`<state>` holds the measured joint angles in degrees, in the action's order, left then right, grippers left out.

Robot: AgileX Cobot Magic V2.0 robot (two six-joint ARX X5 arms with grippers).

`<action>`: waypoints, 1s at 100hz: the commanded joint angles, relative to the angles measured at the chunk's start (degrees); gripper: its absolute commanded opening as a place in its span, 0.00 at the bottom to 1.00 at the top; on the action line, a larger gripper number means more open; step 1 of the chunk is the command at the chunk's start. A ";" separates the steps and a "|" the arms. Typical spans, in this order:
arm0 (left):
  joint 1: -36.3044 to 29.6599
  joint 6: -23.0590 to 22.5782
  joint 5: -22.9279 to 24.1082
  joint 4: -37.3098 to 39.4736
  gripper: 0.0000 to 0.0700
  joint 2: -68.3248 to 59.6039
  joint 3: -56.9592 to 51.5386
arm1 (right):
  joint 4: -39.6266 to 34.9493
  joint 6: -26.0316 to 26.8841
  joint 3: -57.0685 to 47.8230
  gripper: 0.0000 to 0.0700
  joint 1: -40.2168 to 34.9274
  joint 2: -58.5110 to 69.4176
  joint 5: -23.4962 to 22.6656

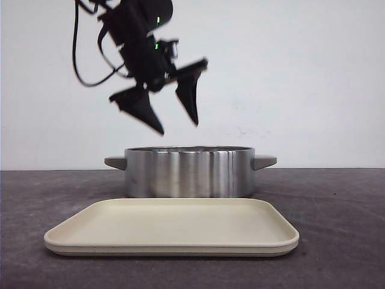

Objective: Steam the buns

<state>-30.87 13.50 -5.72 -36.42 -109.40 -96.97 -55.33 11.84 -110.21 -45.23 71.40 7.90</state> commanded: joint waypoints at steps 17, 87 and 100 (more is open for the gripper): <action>-0.26 0.09 5.14 -1.14 0.36 14.93 -1.33 | 2.80 -0.96 2.69 0.01 -0.50 0.31 5.57; 2.05 -8.13 16.37 -12.87 0.02 58.40 9.66 | 46.53 -4.68 33.90 0.01 -8.68 -0.31 -3.48; 2.84 -7.82 19.23 -12.72 0.02 65.29 18.36 | 52.72 -5.16 34.45 0.01 -9.03 -0.31 -6.19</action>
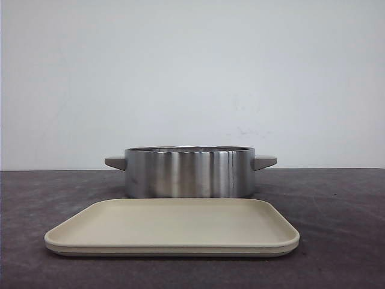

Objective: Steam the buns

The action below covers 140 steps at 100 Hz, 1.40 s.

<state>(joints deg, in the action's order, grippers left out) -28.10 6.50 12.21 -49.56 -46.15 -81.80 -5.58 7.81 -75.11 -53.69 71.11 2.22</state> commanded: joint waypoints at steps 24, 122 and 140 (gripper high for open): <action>0.13 -0.81 2.47 2.62 0.02 10.47 13.07 | 5.25 -0.76 -0.66 0.01 -0.57 -0.02 -0.09; 0.13 -0.90 2.47 2.45 0.04 12.07 13.18 | 6.40 -0.98 -0.66 0.01 -0.55 -0.07 -0.68; 0.13 -0.90 2.47 2.45 0.04 12.07 13.18 | 3.69 -1.11 -0.57 0.01 0.61 -0.07 9.09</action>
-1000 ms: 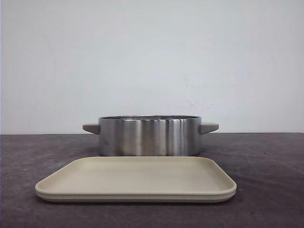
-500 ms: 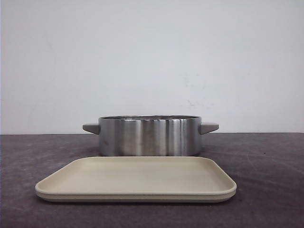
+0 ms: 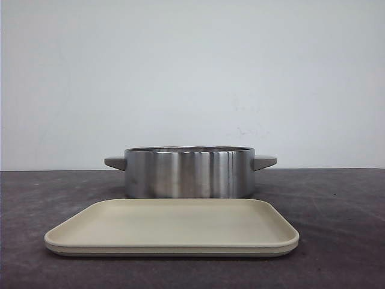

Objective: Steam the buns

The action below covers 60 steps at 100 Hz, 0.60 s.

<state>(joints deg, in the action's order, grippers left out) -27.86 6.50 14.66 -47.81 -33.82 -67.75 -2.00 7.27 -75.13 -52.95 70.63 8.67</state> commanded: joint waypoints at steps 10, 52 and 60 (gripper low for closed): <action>-0.11 -0.90 0.00 0.70 0.04 -0.26 -0.87 | -1.27 -1.22 1.18 0.01 0.85 -0.31 7.80; -0.11 -0.90 0.00 0.70 0.04 -0.26 -0.87 | 14.25 -7.39 36.09 0.01 12.39 -17.31 2.64; -0.11 -0.90 0.00 0.72 0.04 -0.26 -0.87 | 14.80 -7.28 41.83 0.01 16.17 -22.86 0.31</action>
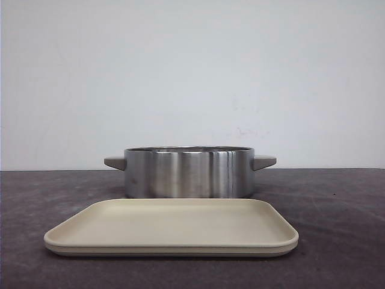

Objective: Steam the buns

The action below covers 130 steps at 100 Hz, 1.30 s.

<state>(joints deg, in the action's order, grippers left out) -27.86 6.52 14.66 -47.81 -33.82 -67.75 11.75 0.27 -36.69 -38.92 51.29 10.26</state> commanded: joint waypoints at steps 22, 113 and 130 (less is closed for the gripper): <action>-0.11 -0.92 0.02 0.70 0.04 -0.26 -0.87 | -2.27 -0.28 14.73 0.01 16.63 -20.98 -6.08; -0.13 -0.92 0.00 0.72 0.04 -0.17 -0.87 | -22.08 2.27 36.00 0.01 35.71 -51.08 -10.75; -0.13 -0.92 0.00 0.72 0.04 -0.17 -0.87 | -22.08 2.32 36.00 0.01 35.71 -51.08 -11.08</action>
<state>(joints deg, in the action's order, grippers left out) -27.86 6.50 14.66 -47.79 -33.76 -67.75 -9.89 1.80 -0.84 -3.09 0.21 -0.40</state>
